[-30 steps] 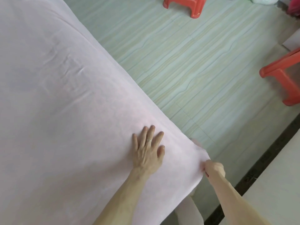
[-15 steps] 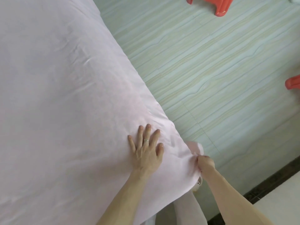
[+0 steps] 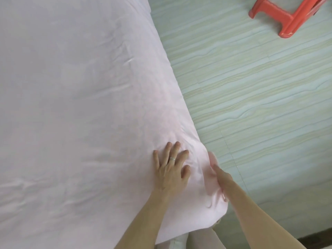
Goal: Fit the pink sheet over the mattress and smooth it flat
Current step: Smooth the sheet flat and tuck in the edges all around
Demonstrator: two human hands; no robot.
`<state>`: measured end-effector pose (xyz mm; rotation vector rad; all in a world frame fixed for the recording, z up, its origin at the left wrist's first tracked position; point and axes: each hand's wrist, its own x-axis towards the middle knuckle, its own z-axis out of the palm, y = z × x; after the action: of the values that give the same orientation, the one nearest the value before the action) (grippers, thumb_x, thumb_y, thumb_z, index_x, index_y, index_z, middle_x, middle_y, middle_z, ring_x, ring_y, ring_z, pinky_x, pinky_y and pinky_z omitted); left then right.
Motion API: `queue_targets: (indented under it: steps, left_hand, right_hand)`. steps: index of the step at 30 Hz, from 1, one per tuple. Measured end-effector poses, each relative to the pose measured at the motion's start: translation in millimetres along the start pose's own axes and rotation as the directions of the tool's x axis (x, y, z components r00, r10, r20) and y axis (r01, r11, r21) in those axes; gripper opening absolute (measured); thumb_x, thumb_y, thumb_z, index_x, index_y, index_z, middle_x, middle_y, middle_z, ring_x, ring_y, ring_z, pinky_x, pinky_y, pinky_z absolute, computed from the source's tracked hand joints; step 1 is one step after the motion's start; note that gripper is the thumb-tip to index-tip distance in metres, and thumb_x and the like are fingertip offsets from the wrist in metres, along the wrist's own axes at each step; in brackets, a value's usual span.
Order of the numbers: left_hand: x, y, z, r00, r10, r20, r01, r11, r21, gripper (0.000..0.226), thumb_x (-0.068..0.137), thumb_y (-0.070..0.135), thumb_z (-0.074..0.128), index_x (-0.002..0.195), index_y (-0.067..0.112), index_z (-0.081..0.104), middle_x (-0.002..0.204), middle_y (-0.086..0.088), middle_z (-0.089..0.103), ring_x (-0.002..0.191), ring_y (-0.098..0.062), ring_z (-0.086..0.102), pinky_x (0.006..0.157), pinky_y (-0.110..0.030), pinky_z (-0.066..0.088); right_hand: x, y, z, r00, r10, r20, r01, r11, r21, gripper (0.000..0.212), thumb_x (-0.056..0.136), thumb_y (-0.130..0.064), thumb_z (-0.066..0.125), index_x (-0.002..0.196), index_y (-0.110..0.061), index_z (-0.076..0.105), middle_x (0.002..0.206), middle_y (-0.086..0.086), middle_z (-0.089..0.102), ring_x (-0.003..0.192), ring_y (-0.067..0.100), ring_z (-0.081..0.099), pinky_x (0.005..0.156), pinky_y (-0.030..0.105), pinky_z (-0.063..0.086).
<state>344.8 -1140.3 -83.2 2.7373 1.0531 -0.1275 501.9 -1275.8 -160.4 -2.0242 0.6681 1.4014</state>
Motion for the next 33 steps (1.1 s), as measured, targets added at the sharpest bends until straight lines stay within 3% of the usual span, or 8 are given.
queue_targets:
  steps: [3, 10, 14, 18, 22, 25, 29, 33]
  left_hand:
    - [2.0, -9.1, 1.2, 1.000, 0.022, -0.009, -0.023, 0.998, -0.050, 0.050, 0.085, 0.048, 0.054, 0.135, 0.039, 0.051, 0.157, 0.009, 0.033, 0.148, -0.019, 0.024, 0.116, -0.058, 0.018]
    - [35.1, -53.9, 1.1, 0.986, -0.001, -0.169, -0.016, 0.995, -0.098, 0.057, 0.091, 0.046, 0.052, 0.146, 0.034, 0.044, 0.161, 0.002, 0.027, 0.149, -0.018, 0.023, 0.118, -0.053, 0.019]
    - [67.8, -88.3, -11.0, 0.963, -0.198, -0.184, 0.181, 0.978, -0.104, 0.057, 0.092, 0.045, 0.052, 0.147, 0.035, 0.042, 0.161, 0.000, 0.025, 0.150, -0.019, 0.019, 0.116, -0.059, 0.019]
    - [94.3, -121.5, -21.4, 0.926, -0.332, -0.178, 0.309, 0.940, -0.145, 0.056, 0.093, 0.046, 0.046, 0.148, 0.036, 0.041, 0.162, 0.000, 0.023, 0.150, -0.020, 0.018, 0.115, -0.062, 0.017]
    - [107.9, -147.2, -28.0, 0.878, -0.443, -0.184, 0.405, 0.890, -0.210, 0.058, 0.095, 0.048, 0.040, 0.151, 0.035, 0.034, 0.164, -0.003, 0.018, 0.150, -0.023, 0.017, 0.114, -0.062, 0.017]
    - [101.4, -156.5, -33.5, 0.840, -0.511, -0.182, 0.462, 0.850, -0.253, 0.056, 0.098, 0.043, 0.035, 0.153, 0.036, 0.027, 0.164, -0.001, 0.016, 0.150, -0.024, 0.018, 0.115, -0.062, 0.019]
    - [66.9, -162.9, -27.5, 0.718, -0.687, -0.110, 0.634, 0.712, -0.302, 0.057, 0.099, 0.043, 0.029, 0.154, 0.033, 0.025, 0.165, 0.000, 0.013, 0.151, -0.022, 0.015, 0.116, -0.061, 0.017]
    - [-1.6, -149.8, -4.2, 0.528, -0.849, 0.026, 0.814, 0.498, -0.298, 0.060, 0.098, 0.050, 0.022, 0.156, 0.037, 0.015, 0.165, 0.008, 0.002, 0.152, -0.017, 0.004, 0.117, -0.058, 0.013]
  right_hand:
    - [64.7, 22.6, 9.3, 1.000, -0.029, 0.011, 0.030, 0.993, -0.115, 0.070, 0.056, -0.055, 0.064, 0.110, -0.010, 0.065, 0.095, 0.012, 0.071, 0.088, 0.031, 0.068, 0.090, 0.046, 0.055]
    - [-17.0, -56.4, 48.8, 0.988, -0.082, -0.134, 0.062, 0.987, -0.146, 0.032, 0.093, -0.025, 0.053, 0.095, 0.005, 0.063, 0.076, 0.014, 0.061, 0.070, 0.030, 0.059, 0.066, 0.037, 0.048]
    - [-41.6, -115.3, 86.3, 0.938, -0.322, -0.130, 0.252, 0.888, -0.385, 0.052, 0.095, -0.040, 0.046, 0.140, -0.014, 0.046, 0.131, 0.017, 0.058, 0.120, 0.037, 0.053, 0.100, 0.043, 0.044]
    - [-76.8, -171.2, 126.6, 0.796, -0.595, -0.115, 0.498, 0.751, -0.434, 0.055, 0.098, -0.042, 0.043, 0.145, -0.013, 0.040, 0.144, 0.015, 0.048, 0.133, 0.035, 0.041, 0.110, 0.046, 0.034]
    - [-117.0, -201.1, 165.6, 0.419, -0.895, 0.151, 0.777, 0.267, -0.570, 0.058, 0.098, -0.045, 0.037, 0.145, -0.011, 0.040, 0.152, 0.010, 0.042, 0.143, 0.028, 0.031, 0.117, 0.041, 0.027]
    - [-136.1, -214.8, 193.8, 0.182, -0.905, 0.384, 0.749, -0.126, -0.651, 0.061, 0.097, -0.049, 0.032, 0.150, -0.020, 0.036, 0.160, 0.001, 0.028, 0.150, 0.020, 0.019, 0.120, 0.040, 0.021]
    - [-149.0, -213.3, 234.5, 0.125, -0.635, 0.762, 0.623, -0.548, -0.559, 0.056, 0.102, -0.049, 0.025, 0.156, -0.038, 0.015, 0.165, -0.007, -0.001, 0.152, 0.013, -0.010, 0.123, 0.042, 0.000]
    - [-126.6, -188.8, 250.7, -0.052, -0.164, 0.985, 0.461, -0.879, -0.122, 0.060, 0.098, -0.060, 0.032, 0.154, -0.038, 0.025, 0.166, -0.003, 0.008, 0.153, 0.020, 0.002, 0.118, 0.053, 0.009]
